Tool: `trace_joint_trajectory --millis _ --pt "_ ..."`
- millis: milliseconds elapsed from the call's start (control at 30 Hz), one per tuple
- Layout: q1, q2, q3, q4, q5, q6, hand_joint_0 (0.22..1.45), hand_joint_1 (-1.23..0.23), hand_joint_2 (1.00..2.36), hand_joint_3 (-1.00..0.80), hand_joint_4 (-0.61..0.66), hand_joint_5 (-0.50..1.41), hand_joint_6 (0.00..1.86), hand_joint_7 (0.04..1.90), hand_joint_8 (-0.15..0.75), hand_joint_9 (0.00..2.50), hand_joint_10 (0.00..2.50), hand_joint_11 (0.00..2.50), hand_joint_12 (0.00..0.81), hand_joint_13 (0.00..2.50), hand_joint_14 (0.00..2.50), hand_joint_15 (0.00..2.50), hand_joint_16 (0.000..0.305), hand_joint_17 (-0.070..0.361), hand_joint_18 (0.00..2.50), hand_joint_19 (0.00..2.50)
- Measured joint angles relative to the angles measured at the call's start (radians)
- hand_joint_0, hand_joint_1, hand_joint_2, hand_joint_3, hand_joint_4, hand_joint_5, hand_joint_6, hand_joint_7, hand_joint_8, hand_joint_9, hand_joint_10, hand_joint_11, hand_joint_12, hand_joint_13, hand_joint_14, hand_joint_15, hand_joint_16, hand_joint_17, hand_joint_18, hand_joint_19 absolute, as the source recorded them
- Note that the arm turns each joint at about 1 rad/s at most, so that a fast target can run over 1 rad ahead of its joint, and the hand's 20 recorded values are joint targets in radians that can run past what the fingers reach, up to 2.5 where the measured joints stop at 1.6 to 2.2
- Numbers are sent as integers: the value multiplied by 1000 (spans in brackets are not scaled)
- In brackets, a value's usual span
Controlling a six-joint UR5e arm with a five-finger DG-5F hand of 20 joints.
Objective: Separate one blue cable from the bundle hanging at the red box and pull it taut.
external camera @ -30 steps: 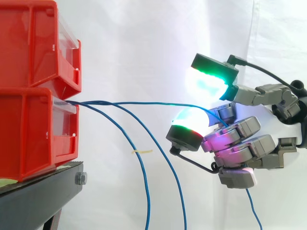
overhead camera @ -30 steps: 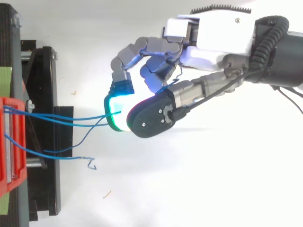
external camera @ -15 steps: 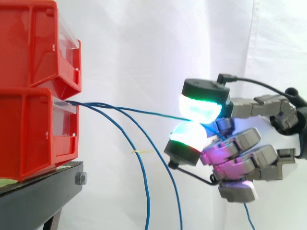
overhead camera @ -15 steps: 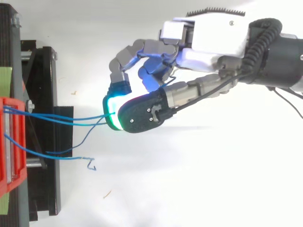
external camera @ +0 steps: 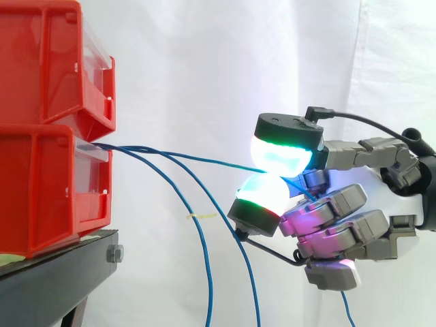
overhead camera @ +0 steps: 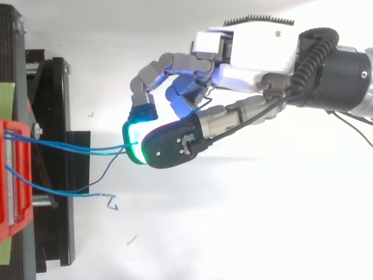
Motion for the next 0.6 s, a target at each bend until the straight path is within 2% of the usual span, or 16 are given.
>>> trace_joint_trajectory --millis 167,600 --pt "1 0 0 0 -4 -6 675 -748 1008 -75 35 -195 920 1080 448 747 1882 1055 473 990 1208 1161 57 129 1222 980" --pt "3 1 0 -2 -1 -27 679 -744 1008 -86 44 -194 917 1065 442 749 1905 1071 468 988 1210 1163 57 129 1219 974"
